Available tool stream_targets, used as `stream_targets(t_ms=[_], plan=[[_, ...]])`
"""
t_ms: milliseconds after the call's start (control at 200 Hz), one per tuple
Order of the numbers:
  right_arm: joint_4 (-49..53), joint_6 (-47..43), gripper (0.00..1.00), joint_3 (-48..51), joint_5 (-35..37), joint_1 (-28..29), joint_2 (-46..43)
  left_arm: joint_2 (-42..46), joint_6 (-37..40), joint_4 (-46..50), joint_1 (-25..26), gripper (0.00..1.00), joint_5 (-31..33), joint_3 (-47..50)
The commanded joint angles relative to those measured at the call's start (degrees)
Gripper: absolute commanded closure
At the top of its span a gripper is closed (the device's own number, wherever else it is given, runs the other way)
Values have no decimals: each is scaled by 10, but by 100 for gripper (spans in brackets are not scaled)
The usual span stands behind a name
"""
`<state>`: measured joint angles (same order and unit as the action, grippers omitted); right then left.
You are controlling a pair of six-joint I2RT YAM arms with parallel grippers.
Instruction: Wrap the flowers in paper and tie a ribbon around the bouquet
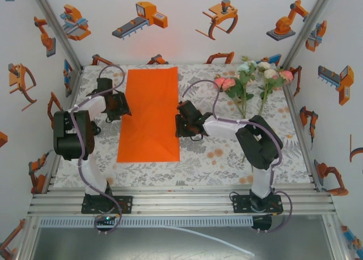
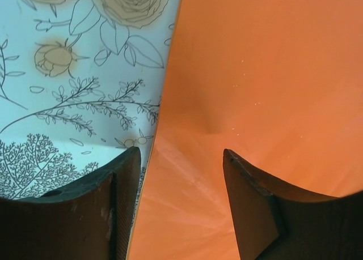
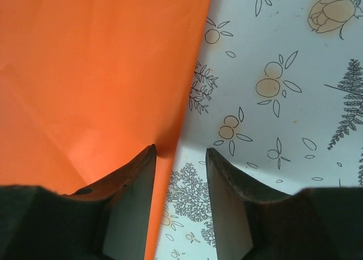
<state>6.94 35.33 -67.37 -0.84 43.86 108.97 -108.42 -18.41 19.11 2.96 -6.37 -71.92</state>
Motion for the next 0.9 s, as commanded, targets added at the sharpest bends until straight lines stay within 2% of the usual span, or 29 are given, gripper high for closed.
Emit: stream_targets(t_ms=[0,466,591,896], plan=[[-6,0,62,-19,2,-2,5,-17,14,28,1,46,-13,-22],[1,1,68,-28,4,-2,12,-16,12,31,1,57,-23,-30],[1,0,74,-29,2,-2,14,-9,11,30,2,60,-20,-30],[3,-2,75,-29,2,-2,13,-4,22,33,5,66,-5,-29]])
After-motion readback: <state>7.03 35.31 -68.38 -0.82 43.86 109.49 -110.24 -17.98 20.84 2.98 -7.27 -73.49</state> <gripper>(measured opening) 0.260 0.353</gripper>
